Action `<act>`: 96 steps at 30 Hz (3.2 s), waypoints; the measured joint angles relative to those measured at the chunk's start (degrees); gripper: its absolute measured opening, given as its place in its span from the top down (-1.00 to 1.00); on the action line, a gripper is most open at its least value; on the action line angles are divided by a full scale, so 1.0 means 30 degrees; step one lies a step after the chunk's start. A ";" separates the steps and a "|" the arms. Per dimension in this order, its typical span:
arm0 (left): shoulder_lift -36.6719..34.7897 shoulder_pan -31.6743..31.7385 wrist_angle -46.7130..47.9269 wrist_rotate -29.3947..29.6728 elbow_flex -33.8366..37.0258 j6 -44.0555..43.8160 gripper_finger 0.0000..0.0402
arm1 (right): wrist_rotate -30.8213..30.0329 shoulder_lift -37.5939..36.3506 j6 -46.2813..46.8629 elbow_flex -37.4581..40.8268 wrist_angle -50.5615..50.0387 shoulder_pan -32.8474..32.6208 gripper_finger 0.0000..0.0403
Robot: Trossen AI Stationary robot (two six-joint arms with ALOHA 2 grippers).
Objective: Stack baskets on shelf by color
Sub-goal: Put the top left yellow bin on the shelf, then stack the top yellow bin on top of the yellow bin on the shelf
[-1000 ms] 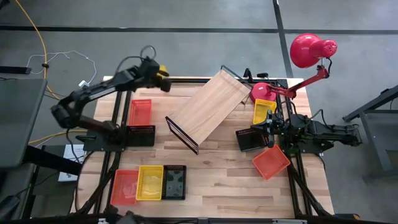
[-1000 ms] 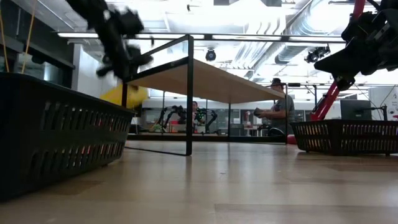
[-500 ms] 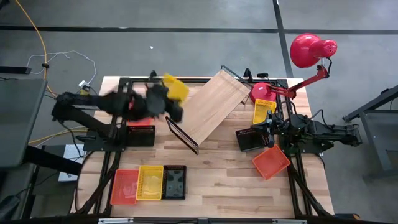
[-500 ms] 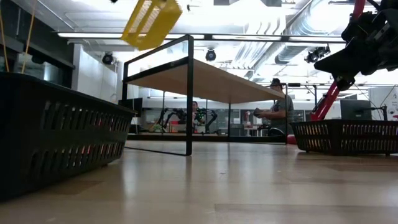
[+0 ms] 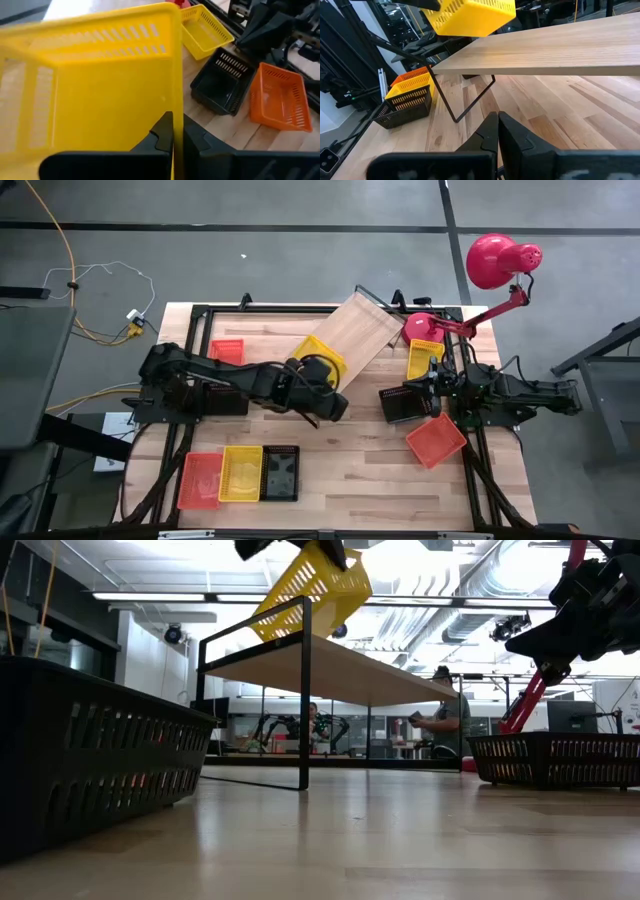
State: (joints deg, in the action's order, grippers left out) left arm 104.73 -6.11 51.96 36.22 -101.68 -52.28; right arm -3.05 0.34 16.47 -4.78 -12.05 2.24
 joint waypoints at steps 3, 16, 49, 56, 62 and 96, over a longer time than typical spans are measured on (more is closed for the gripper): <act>0.0463 0.0094 0.1228 -0.0538 -0.0272 0.0126 1.00 | 0.0000 0.0000 0.0000 0.0000 0.0000 0.0000 1.00; 0.0537 -0.0240 0.4995 -0.1494 -0.0294 -0.0934 1.00 | 0.0000 0.0007 0.0000 0.0000 0.0000 0.0000 1.00; -0.7785 -0.0348 0.1823 -0.1077 0.1986 0.6784 0.16 | 0.0003 0.0015 0.0004 0.0000 0.0000 0.0000 1.00; -1.2797 -0.0223 -0.9358 -0.4682 1.0290 0.9706 0.24 | 0.0004 0.0007 0.0003 0.0003 0.0000 -0.0004 1.00; -1.6071 -0.0205 -1.9815 -0.6498 1.5717 1.1781 0.34 | -0.0055 0.0007 -0.0627 0.0002 0.0010 -0.0001 1.00; -2.0344 -0.0219 -1.5451 -0.6290 1.7825 1.3502 0.42 | 0.5468 1.4630 1.0089 -1.1446 -0.3709 -0.0007 1.00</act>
State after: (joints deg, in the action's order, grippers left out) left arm 43.70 -6.76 5.61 17.35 -48.21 -11.77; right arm 13.36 44.23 46.73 -39.11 -23.18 2.22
